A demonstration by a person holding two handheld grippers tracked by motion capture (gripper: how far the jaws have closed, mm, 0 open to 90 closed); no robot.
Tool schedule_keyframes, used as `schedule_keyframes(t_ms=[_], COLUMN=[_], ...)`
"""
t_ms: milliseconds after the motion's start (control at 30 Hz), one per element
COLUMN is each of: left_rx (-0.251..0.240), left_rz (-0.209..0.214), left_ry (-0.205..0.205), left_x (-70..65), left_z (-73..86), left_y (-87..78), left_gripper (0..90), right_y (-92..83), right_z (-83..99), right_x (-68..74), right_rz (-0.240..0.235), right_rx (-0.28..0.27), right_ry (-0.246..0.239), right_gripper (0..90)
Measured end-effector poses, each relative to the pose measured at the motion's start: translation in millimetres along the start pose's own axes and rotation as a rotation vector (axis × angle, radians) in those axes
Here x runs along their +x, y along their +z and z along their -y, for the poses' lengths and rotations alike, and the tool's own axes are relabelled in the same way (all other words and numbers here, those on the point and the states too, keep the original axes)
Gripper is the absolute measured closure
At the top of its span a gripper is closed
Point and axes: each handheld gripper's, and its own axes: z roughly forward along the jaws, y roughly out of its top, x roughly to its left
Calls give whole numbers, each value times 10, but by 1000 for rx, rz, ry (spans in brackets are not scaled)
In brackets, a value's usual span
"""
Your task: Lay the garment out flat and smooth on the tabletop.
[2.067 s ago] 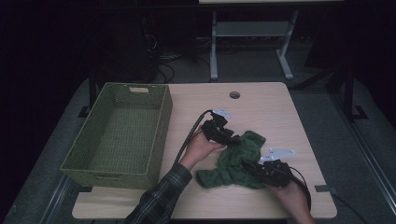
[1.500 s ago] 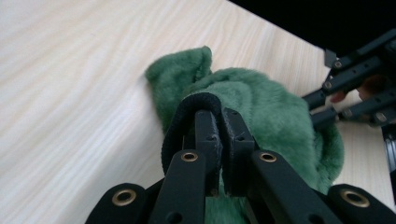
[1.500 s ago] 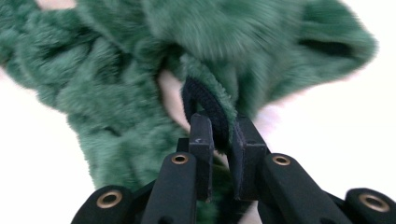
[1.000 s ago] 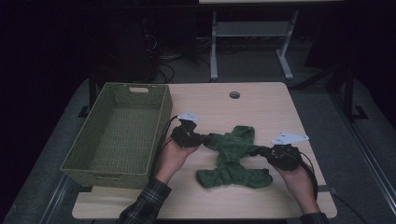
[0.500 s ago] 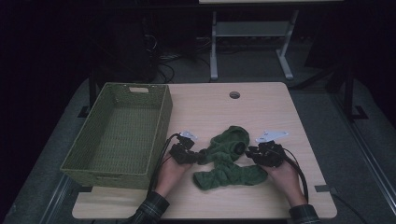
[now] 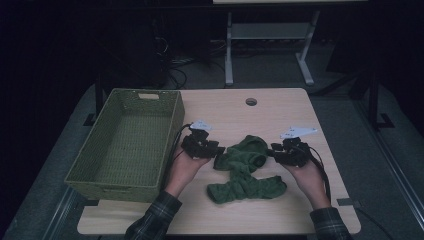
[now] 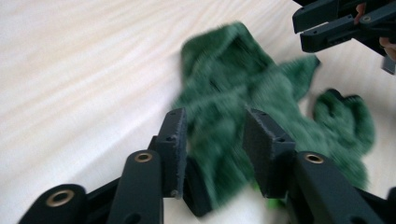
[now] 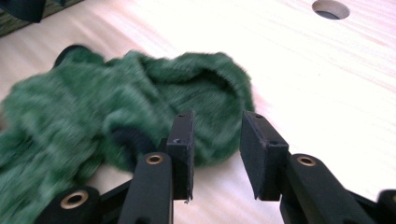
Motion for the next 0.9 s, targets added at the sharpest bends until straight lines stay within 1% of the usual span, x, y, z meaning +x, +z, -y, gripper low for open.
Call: schedule_keyframes(t_ms=[33, 100, 133, 167, 200, 233, 267, 300, 333, 367, 400, 433, 467, 533, 567, 600, 633, 667, 700, 733, 767, 800, 833, 867, 900], left_rx=[-3, 3, 3, 4, 3, 24, 30, 30, 39, 61, 61, 68, 85, 118, 118, 144, 156, 175, 192, 198, 207, 207, 211, 211, 221], left_rz=[7, 3, 3, 10, 12, 27, 27, 27, 34, 46, 46, 51, 61, 66, 66, 61, 61, 65, 63, 59, 62, 62, 49, 49, 48], left_ry=[2, 13, 13, 14, 18, 20, 23, 23, 28, 28, 28, 27, 22, 28, 28, 38, 36, 45, 53, 55, 68, 68, 70, 70, 82], left_x=[32, 99, 99, 125, 153, 202, 218, 218, 235, 263, 263, 270, 277, 278, 278, 278, 269, 266, 260, 246, 239, 239, 221, 221, 224], left_z=[-40, -103, -103, -127, -145, -176, -186, -186, -193, -199, -199, -196, -185, -162, -162, -151, -134, -120, -108, -94, -81, -81, -72, -72, -67], left_y=[50, 159, 159, 221, 280, 403, 463, 463, 516, 617, 617, 664, 746, 823, 823, 850, 880, 900, 913, 928, 924, 924, 911, 911, 899], left_gripper=[563, 544, 538, 534, 520, 517, 508, 500, 496, 488, 483, 483, 482, 485, 488, 488, 495, 506, 506, 516, 564, 587, 617, 645, 645], right_y=[33, 99, 99, 153, 176, 204, 232, 232, 292, 316, 316, 338, 369, 397, 397, 407, 418, 418, 426, 438, 459, 459, 465, 465, 471], right_z=[-22, -45, -45, -43, -34, -24, -11, -11, 14, 25, 25, 38, 58, 84, 84, 98, 141, 141, 164, 183, 204, 204, 209, 209, 210], right_x=[-34, -90, -90, -145, -166, -191, -204, -204, -219, -219, -219, -218, -207, -193, -193, -185, -171, -171, -163, -155, -135, -135, -119, -119, -114], right_rz=[-1, 13, 13, 17, 12, 6, 2, 2, -2, -1, -1, -4, -5, -1, -1, 1, 1, 1, -3, -8, -18, -18, -14, -14, -11], right_rx=[15, 31, 31, 39, 43, 43, 47, 47, 63, 73, 73, 75, 93, 109, 109, 116, 106, 106, 112, 125, 134, 134, 126, 126, 133], right_ry=[9, 28, 28, 60, 81, 88, 103, 103, 111, 116, 116, 119, 125, 123, 123, 124, 117, 117, 119, 124, 120, 120, 95, 95, 91], right_gripper=[632, 608, 608, 602, 595, 591, 584, 584, 568, 558, 558, 553, 533, 525, 525, 520, 527, 527, 527, 529, 554, 554, 609, 609, 632])
